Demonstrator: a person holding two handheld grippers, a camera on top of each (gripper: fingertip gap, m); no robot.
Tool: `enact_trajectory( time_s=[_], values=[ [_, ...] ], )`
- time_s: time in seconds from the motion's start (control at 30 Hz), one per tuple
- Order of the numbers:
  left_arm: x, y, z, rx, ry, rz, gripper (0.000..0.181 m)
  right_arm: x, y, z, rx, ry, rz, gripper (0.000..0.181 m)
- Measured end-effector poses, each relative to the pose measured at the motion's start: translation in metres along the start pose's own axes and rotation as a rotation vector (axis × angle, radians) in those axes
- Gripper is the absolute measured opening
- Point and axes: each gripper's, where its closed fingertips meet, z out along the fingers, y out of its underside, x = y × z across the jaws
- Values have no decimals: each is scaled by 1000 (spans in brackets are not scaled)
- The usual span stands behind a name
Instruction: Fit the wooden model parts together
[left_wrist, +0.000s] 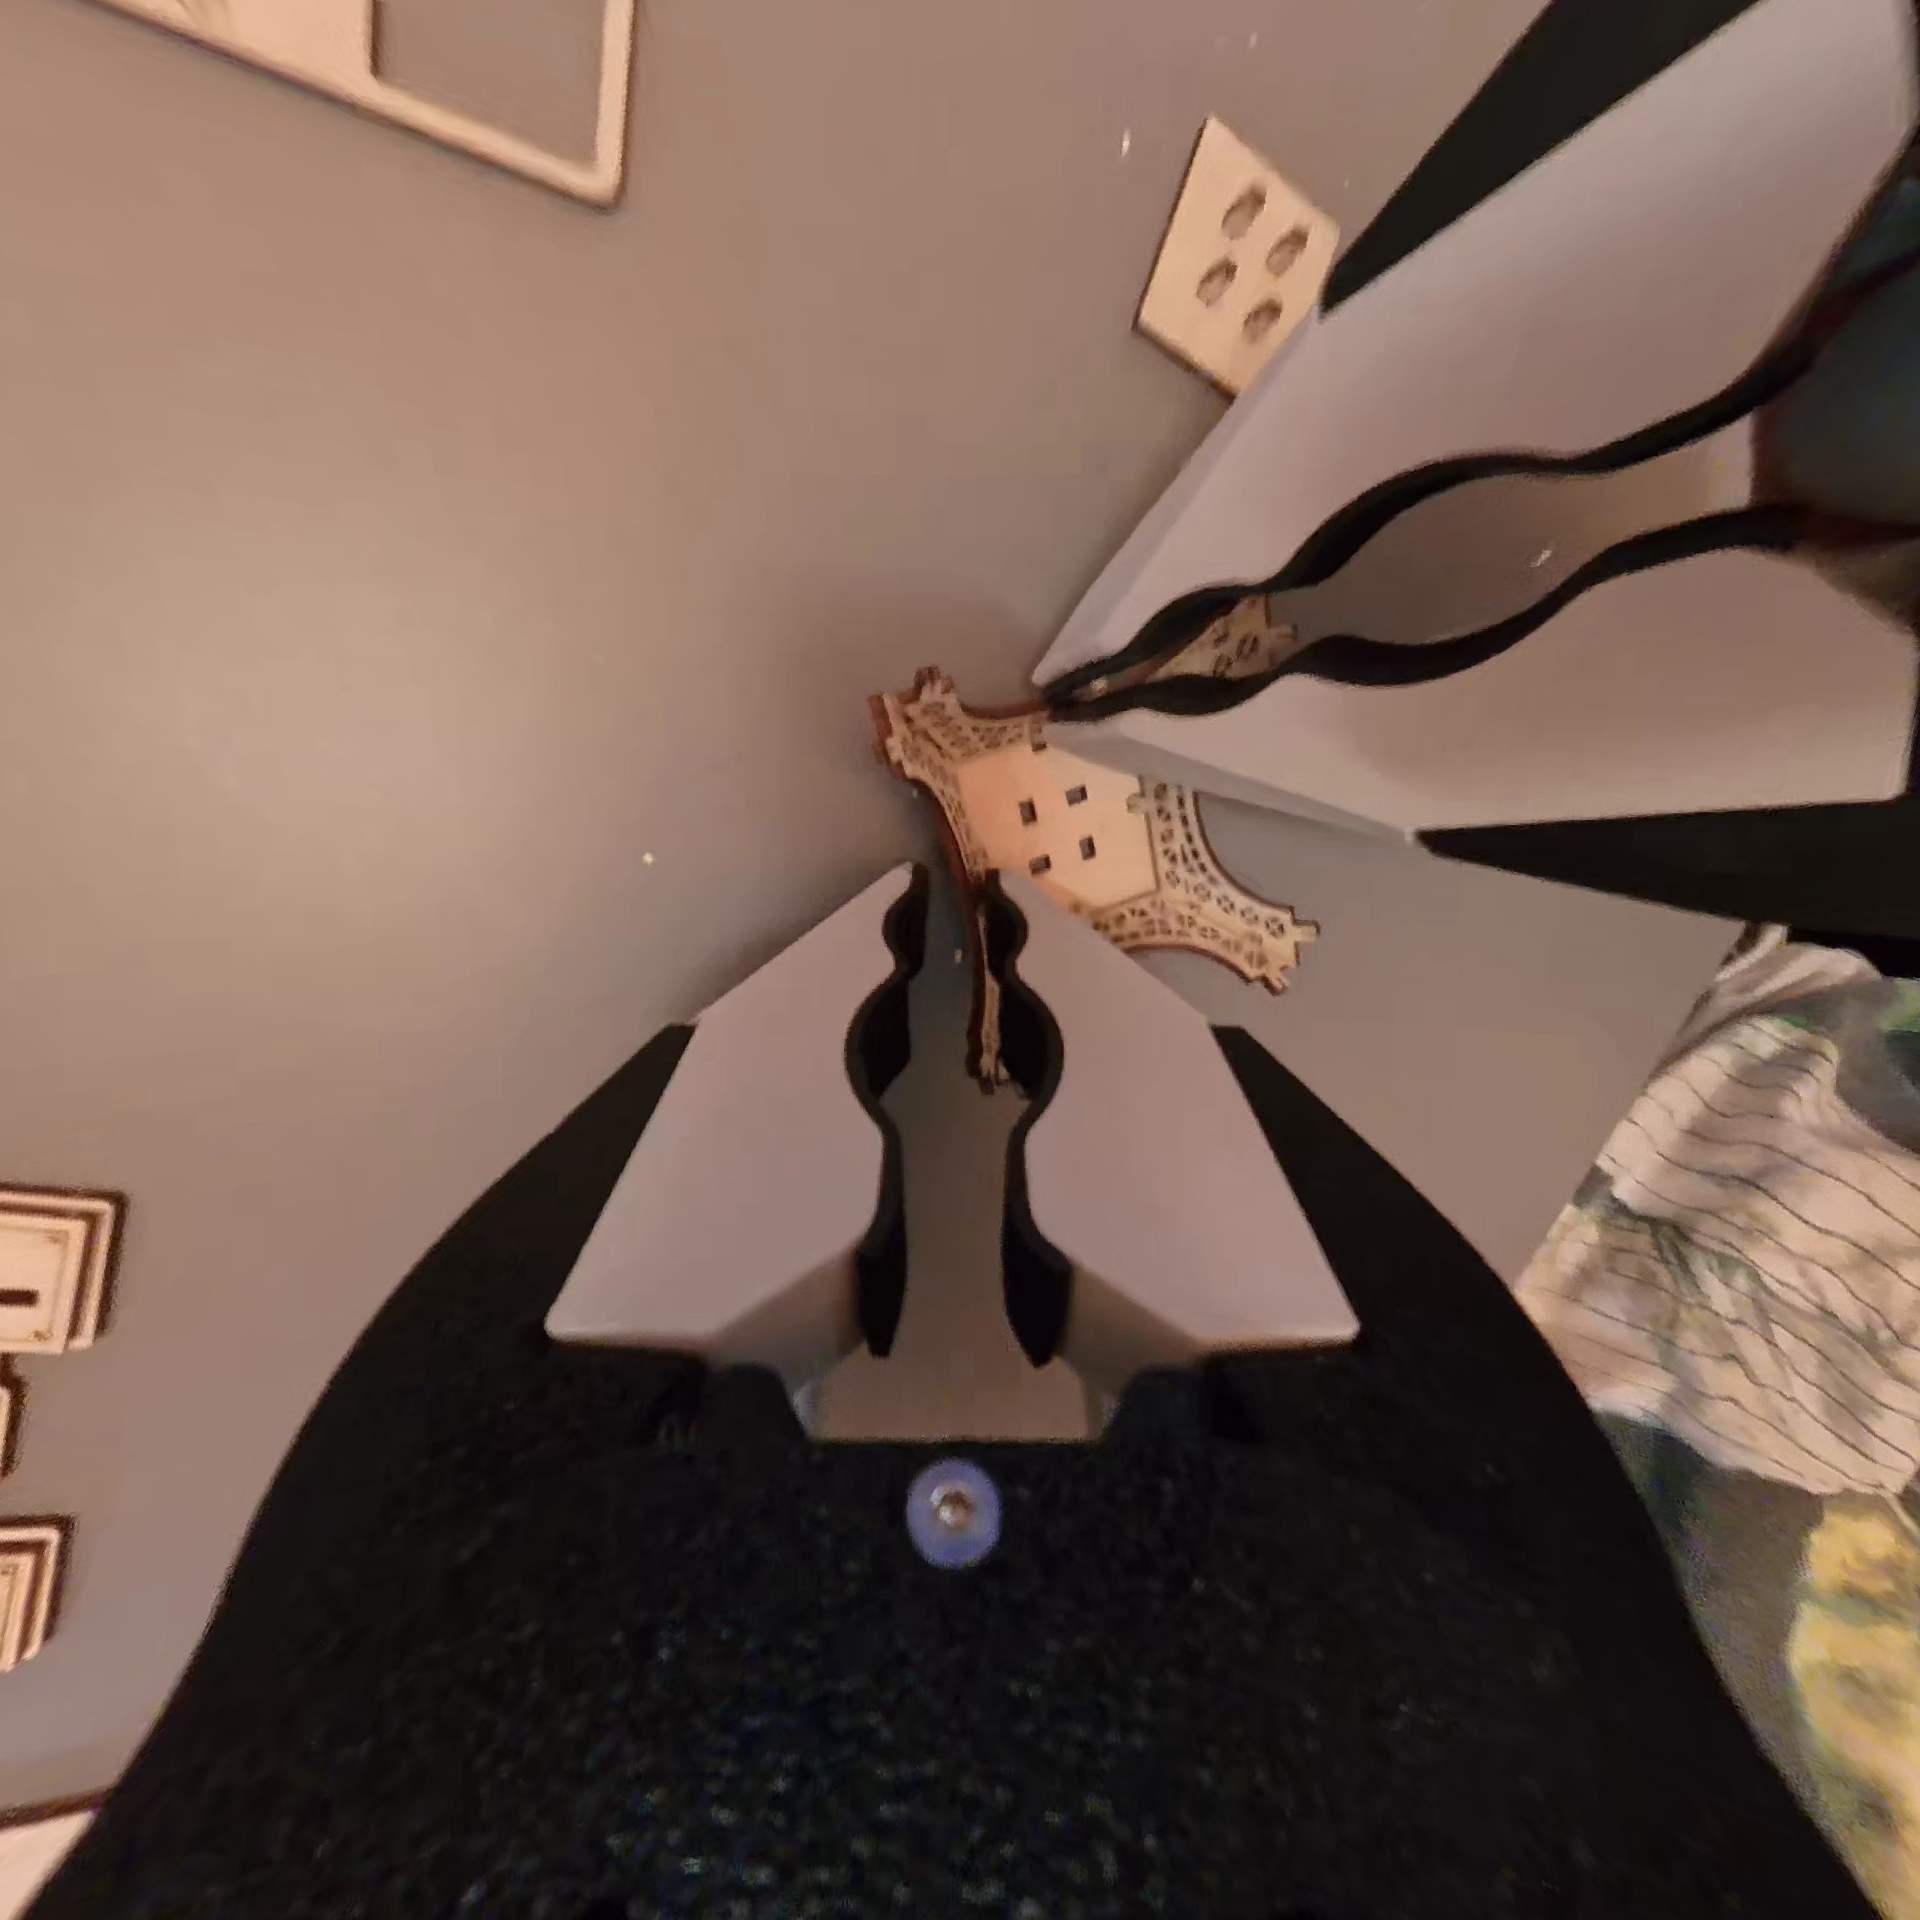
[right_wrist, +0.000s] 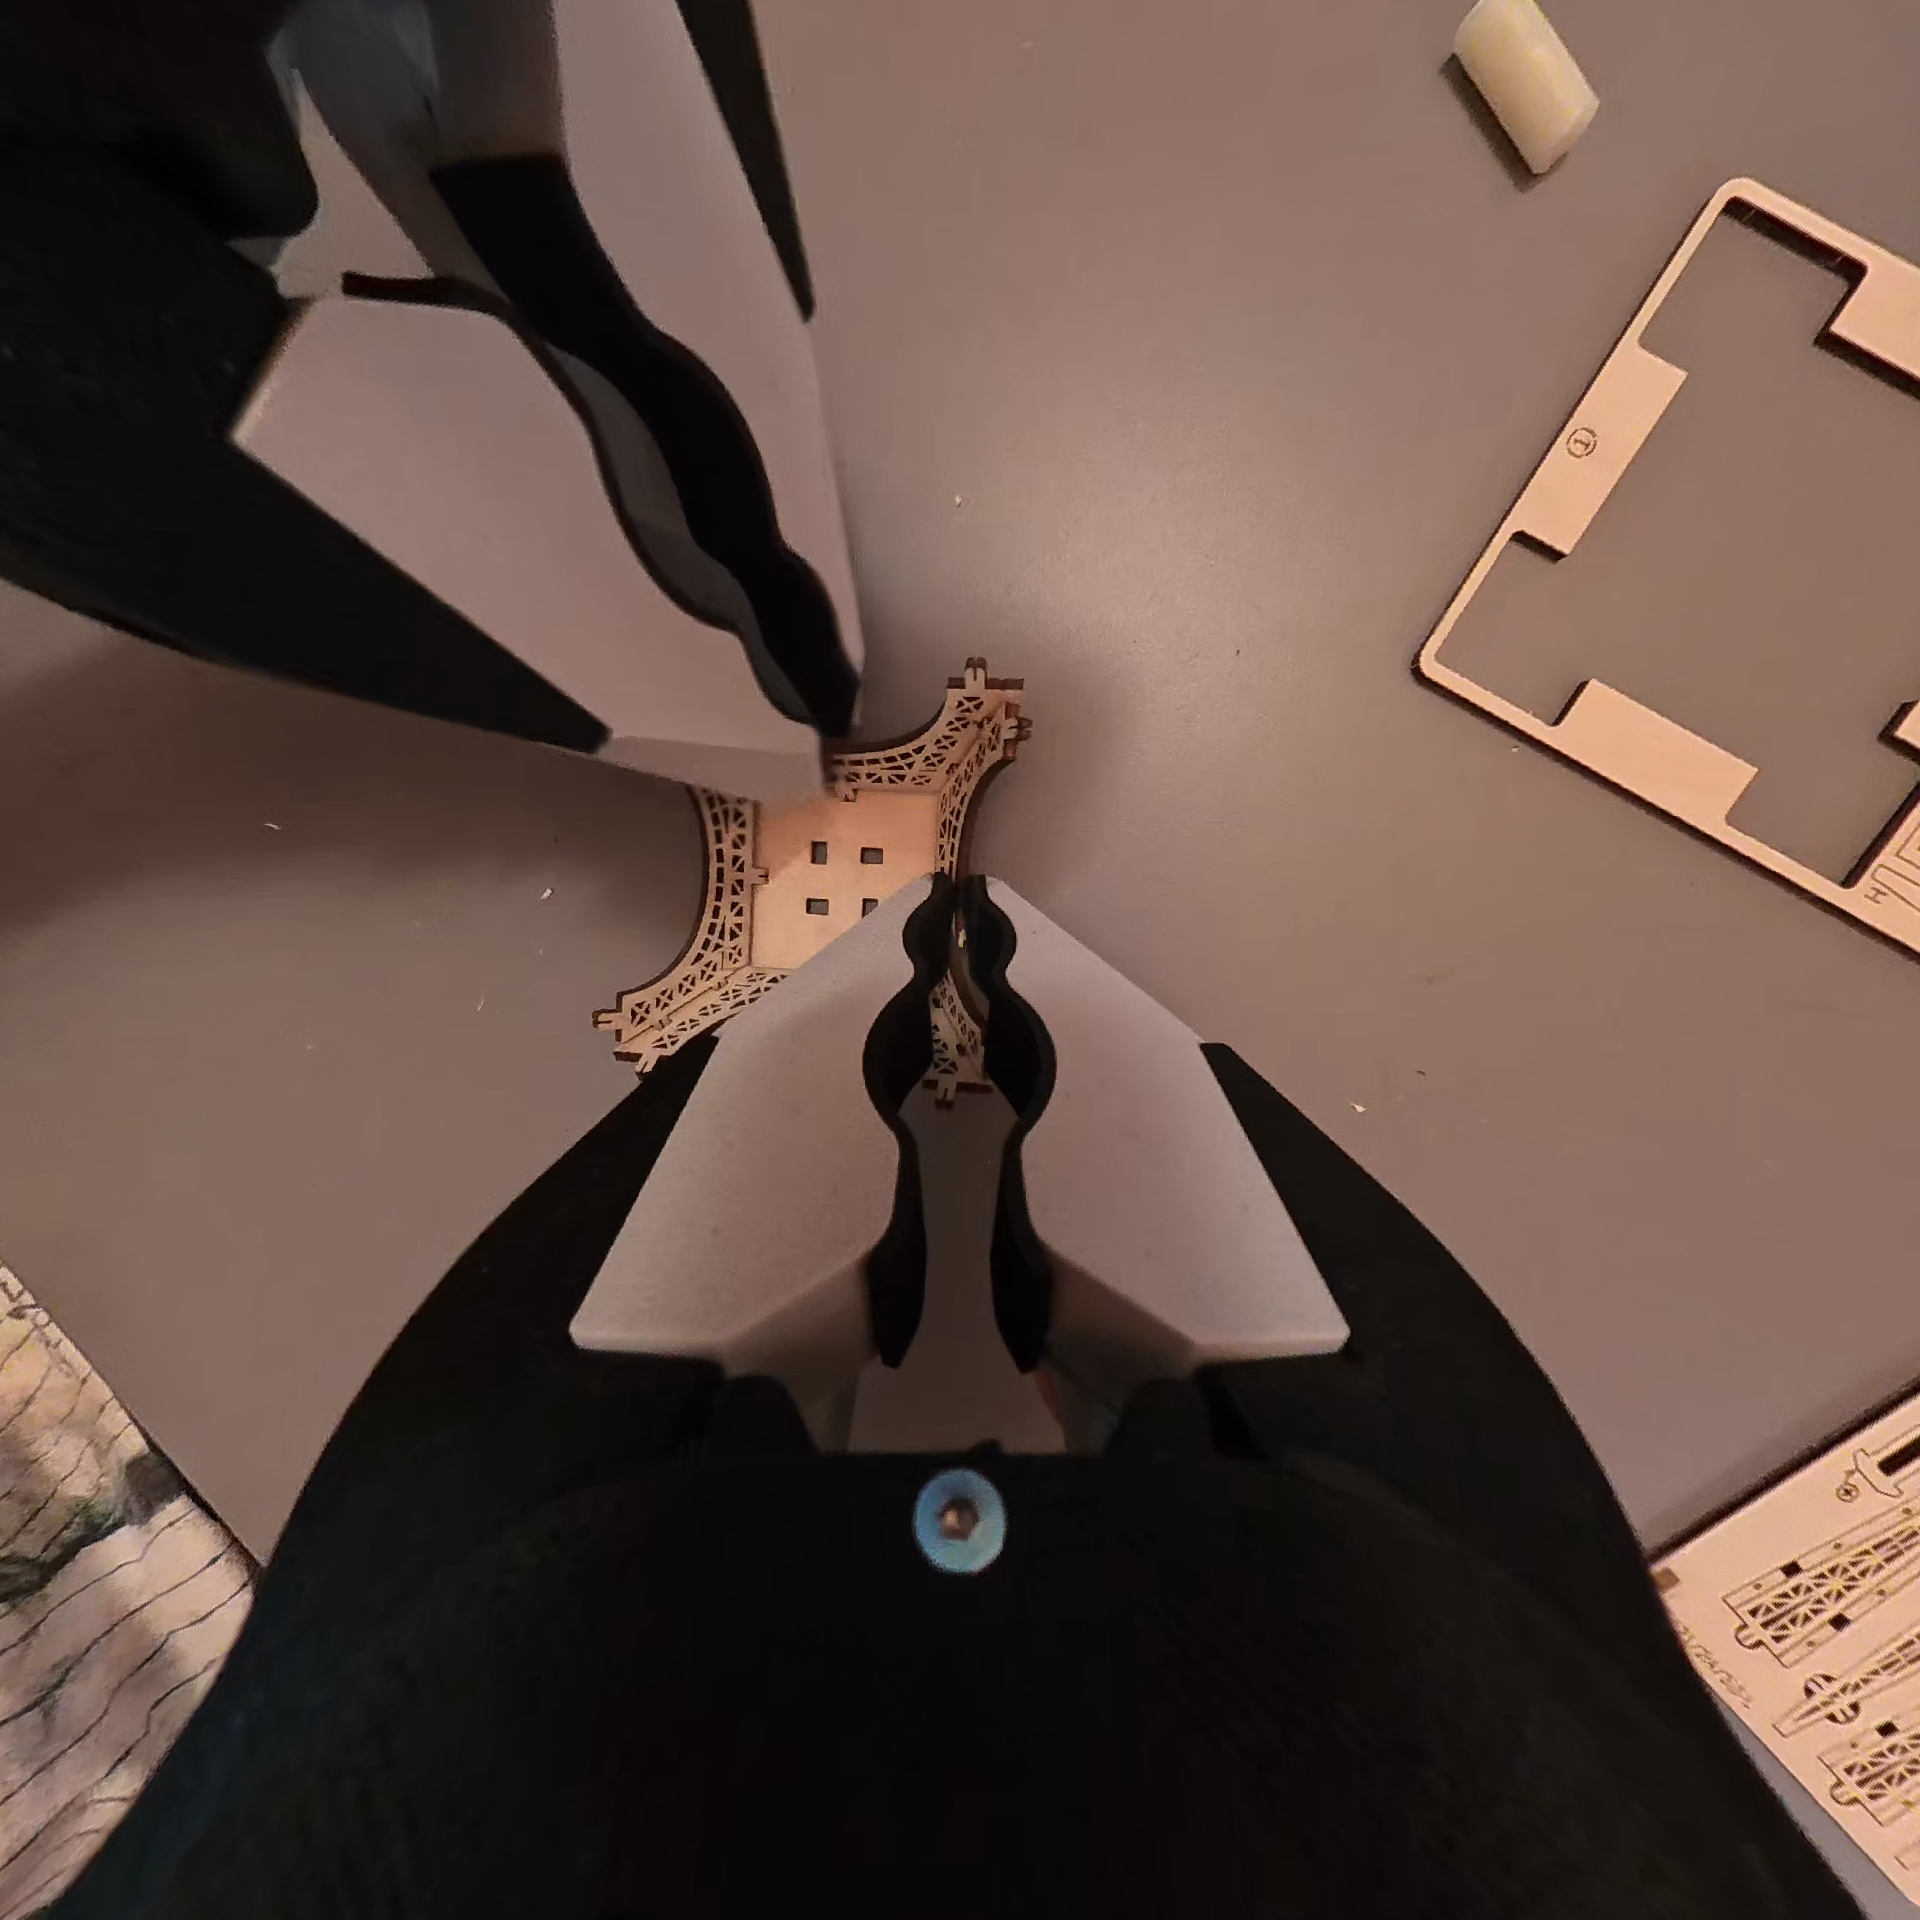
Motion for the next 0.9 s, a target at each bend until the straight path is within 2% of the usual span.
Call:
enact_trajectory(
  time_s=[0.03,0.57,0.63,0.7,0.9],
  values=[
    [1,-6,-1,34,0,-6,3,0,0,0,-2,2,-2,1],
    [2,-2,-6,-15,-2,-44,1,-1,0,0,-7,-2,-10,1],
    [5,-1,-6,-30,12,-45,7,-1,0,0,-9,-1,-12,1],
    [3,-3,-5,-23,2,-51,1,-1,0,0,-7,-2,-11,1],
    [2,-2,-4,-29,-2,-52,2,-1,-1,0,3,-14,-2,1]
  ],
)
